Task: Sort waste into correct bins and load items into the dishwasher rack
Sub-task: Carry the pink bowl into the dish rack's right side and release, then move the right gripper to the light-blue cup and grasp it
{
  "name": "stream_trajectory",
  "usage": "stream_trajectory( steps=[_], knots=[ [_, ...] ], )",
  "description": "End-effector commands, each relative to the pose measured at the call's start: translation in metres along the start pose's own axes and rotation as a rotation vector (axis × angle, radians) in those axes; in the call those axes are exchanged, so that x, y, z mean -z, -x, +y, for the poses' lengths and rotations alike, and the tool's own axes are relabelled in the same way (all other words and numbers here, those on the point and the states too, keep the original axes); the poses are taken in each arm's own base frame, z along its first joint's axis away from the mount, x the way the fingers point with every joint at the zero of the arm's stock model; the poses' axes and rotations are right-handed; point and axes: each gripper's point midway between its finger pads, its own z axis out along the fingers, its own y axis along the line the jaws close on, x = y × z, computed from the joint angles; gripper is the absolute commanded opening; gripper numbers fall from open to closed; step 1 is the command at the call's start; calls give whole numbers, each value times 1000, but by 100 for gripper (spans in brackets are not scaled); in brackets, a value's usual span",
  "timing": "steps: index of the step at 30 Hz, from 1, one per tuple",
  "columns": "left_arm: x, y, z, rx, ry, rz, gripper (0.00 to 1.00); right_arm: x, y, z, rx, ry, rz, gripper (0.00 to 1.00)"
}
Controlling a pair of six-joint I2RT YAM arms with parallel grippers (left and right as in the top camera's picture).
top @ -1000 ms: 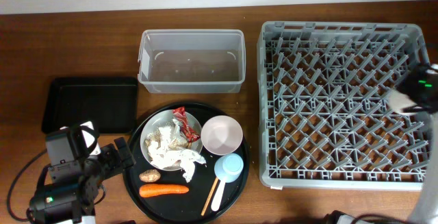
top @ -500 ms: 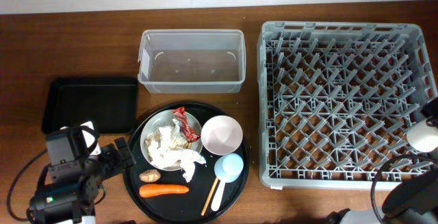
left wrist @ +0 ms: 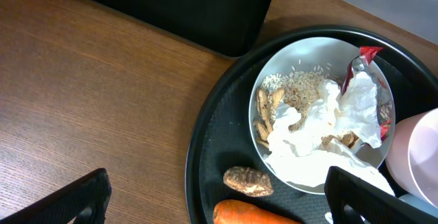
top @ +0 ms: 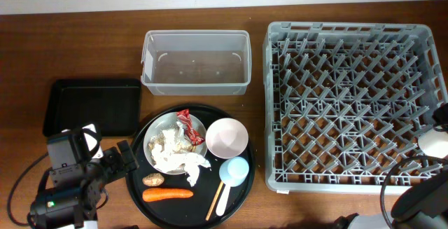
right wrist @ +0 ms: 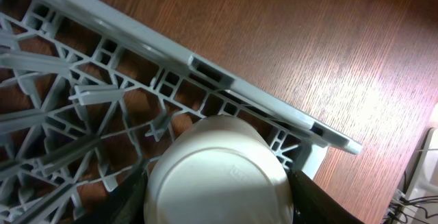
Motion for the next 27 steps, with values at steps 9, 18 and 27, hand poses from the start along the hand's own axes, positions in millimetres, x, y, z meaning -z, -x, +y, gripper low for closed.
stream_trajectory(
  steps=[9,18,27],
  knots=[
    [5,7,1,13,6,-24,99,-10,-12,-3,-27,20,50,68],
    [5,7,1,13,6,-24,99,4,-16,33,58,244,75,73],
    [5,7,1,13,7,-24,99,154,-152,172,828,735,69,73]
  ],
)
